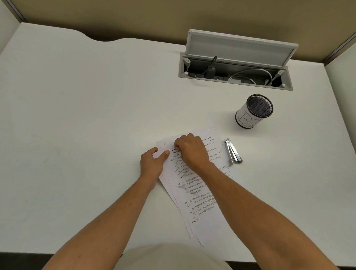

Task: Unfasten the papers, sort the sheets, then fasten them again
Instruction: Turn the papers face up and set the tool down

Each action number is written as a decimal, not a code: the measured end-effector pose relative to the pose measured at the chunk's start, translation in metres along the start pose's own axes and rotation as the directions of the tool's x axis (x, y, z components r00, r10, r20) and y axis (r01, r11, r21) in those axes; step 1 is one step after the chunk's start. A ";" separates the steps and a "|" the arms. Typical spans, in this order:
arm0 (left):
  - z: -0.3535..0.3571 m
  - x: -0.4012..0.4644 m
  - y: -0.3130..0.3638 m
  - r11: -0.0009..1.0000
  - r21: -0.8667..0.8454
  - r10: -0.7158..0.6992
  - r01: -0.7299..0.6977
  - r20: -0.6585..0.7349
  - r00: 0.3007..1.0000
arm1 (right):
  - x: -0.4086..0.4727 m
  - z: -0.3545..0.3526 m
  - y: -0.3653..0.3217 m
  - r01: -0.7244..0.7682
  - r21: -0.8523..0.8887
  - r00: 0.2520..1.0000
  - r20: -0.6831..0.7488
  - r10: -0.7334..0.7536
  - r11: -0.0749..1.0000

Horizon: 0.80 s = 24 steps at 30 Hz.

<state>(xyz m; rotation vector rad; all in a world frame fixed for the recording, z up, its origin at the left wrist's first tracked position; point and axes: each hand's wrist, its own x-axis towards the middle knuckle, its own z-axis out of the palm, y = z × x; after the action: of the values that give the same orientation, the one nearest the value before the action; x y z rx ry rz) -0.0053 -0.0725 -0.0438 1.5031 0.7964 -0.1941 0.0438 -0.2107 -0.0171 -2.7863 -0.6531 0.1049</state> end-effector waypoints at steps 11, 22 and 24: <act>0.003 0.001 0.000 0.998 0.055 0.007 -0.005 -0.045 0.999 | 0.007 0.000 0.003 0.130 -0.279 0.989 0.098 -0.107 0.951; 0.004 0.003 0.000 0.999 0.035 -0.021 0.023 -0.050 0.999 | 0.009 -0.039 0.033 -0.382 0.444 0.899 -0.022 0.436 0.810; 0.005 0.003 0.001 0.999 0.029 -0.023 0.024 -0.049 0.999 | 0.007 -0.054 0.050 -0.391 0.555 0.845 -0.099 0.525 0.734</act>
<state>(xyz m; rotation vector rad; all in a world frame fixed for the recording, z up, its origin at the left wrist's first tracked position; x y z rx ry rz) -0.0004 -0.0754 -0.0451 1.5314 0.8535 -0.1885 0.0783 -0.2642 0.0201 -2.3048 0.1464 0.0180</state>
